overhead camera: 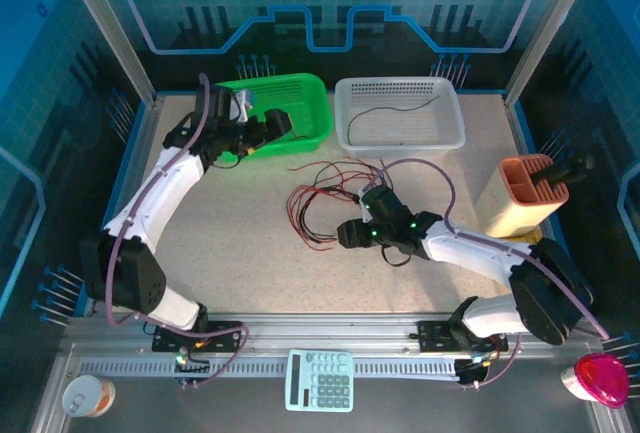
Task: Untangle the cables
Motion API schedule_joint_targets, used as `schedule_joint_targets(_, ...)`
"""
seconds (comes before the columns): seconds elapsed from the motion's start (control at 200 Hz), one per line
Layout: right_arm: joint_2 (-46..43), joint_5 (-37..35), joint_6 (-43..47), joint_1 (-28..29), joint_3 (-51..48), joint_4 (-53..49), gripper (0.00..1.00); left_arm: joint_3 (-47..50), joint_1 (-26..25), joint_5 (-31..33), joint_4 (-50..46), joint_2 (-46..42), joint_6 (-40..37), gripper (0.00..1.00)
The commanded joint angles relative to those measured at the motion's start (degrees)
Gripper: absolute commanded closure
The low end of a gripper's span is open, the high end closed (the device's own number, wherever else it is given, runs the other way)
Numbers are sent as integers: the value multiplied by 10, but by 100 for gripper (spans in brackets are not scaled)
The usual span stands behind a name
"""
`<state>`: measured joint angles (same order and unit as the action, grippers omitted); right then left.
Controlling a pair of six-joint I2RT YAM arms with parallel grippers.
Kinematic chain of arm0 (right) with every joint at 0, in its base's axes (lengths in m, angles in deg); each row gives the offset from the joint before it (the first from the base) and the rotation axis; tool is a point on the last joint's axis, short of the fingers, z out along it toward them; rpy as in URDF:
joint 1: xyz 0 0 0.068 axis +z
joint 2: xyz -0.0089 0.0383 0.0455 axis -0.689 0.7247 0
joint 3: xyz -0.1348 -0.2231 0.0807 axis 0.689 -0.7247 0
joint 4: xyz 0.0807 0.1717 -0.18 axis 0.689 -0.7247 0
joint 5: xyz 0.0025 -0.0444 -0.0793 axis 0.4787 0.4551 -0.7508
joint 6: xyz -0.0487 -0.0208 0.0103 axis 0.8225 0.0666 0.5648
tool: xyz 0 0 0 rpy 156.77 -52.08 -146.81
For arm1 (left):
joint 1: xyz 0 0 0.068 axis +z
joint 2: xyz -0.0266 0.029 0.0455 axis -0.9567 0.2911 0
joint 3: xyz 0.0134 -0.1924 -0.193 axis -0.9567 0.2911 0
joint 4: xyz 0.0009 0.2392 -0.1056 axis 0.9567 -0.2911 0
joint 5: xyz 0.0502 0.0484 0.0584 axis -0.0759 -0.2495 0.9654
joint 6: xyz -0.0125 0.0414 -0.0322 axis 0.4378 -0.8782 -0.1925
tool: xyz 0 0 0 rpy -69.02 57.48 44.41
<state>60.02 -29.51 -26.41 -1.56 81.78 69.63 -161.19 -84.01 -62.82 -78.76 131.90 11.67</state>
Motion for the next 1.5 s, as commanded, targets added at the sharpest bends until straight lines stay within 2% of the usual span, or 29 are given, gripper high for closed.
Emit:
schedule_joint_targets(0.0,25,49,1,6,0,17,40,72,-13,1,60,-53,34,1)
schedule_joint_targets(0.175,57,68,-10,6,2,43,38,201,-33,30,112,-146,83,1)
schedule_joint_targets(0.35,95,87,-33,6,5,83,41,261,-54,55,130,-205,116,1)
schedule_joint_targets(0.72,137,79,-57,5,23,114,52,291,-58,37,119,-242,124,1)
schedule_joint_targets(0.895,140,85,-62,6,27,121,57,294,-63,36,126,-239,124,1)
schedule_joint_targets(1.035,152,93,-63,6,36,126,65,294,-65,34,134,-228,126,1)
schedule_joint_targets(1.21,160,96,-66,6,36,130,69,290,-66,32,140,-217,125,1)
schedule_joint_targets(1.311,159,97,-65,5,37,129,75,287,-66,31,141,-214,124,1)
schedule_joint_targets(1.471,145,96,-63,5,39,118,99,284,-66,31,143,-211,119,1)
schedule_joint_targets(1.496,139,95,-64,5,40,114,100,283,-66,30,143,-211,117,1)
